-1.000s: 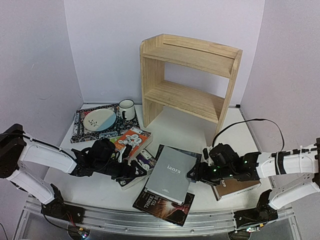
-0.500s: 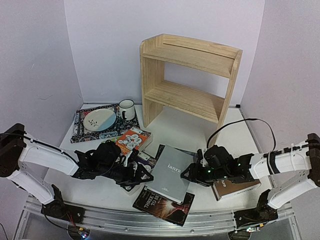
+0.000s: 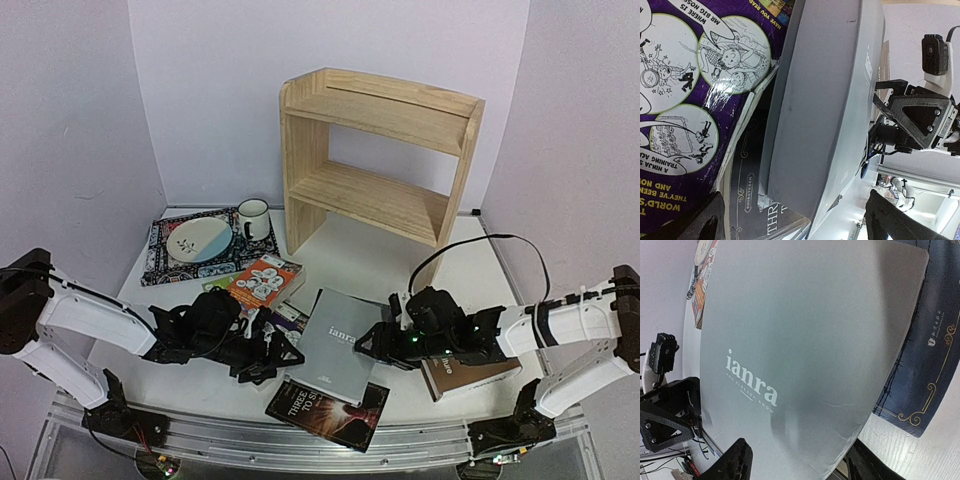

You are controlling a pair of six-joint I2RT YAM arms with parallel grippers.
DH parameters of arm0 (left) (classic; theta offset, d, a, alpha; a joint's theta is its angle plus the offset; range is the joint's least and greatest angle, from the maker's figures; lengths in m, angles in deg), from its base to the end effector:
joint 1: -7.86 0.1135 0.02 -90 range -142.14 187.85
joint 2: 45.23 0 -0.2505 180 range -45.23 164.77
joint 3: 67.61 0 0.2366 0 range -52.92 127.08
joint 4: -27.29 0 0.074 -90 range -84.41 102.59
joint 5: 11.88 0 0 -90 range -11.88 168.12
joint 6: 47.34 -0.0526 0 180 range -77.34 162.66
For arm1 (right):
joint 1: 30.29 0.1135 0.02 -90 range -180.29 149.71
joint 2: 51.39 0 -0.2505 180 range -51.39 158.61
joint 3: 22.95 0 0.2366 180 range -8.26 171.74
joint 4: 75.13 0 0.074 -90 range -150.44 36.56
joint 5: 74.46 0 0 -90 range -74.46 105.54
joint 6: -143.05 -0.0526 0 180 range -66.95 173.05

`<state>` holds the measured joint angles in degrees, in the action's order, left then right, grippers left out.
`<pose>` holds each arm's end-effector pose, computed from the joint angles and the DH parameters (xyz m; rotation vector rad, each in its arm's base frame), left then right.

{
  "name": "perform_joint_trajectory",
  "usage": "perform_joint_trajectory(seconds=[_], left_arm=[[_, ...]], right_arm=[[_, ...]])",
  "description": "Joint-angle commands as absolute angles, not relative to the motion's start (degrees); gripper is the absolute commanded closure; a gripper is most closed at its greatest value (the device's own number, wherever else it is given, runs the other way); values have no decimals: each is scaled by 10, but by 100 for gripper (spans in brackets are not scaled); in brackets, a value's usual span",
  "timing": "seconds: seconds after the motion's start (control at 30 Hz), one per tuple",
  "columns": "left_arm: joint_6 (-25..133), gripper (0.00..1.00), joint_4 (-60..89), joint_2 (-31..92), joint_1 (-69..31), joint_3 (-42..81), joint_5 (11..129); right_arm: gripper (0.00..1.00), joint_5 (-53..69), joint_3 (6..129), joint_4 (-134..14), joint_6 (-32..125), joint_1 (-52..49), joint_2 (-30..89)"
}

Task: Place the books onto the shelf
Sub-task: Pick up the book from the book pile.

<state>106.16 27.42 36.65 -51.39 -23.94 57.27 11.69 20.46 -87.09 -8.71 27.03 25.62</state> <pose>0.1207 -0.2394 0.1392 0.1401 2.6781 -1.3770 0.1473 0.2362 0.1800 0.0357 2.2391 1.3487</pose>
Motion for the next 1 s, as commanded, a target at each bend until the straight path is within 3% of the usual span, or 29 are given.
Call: perform_joint_trajectory(seconds=[0.0,0.4,0.67,0.97], left_arm=[[1084,0,275,363,-519,-241,576],[1073,7,282,419,-519,-193,549],[1088,33,299,421,-518,-182,563],[1099,47,307,378,-518,-186,573]], right_arm=[[38,127,203,-868,-86,274,246],[42,135,195,-852,-86,274,249],[42,135,191,-852,-83,274,240],[41,137,188,-851,-75,274,225]])
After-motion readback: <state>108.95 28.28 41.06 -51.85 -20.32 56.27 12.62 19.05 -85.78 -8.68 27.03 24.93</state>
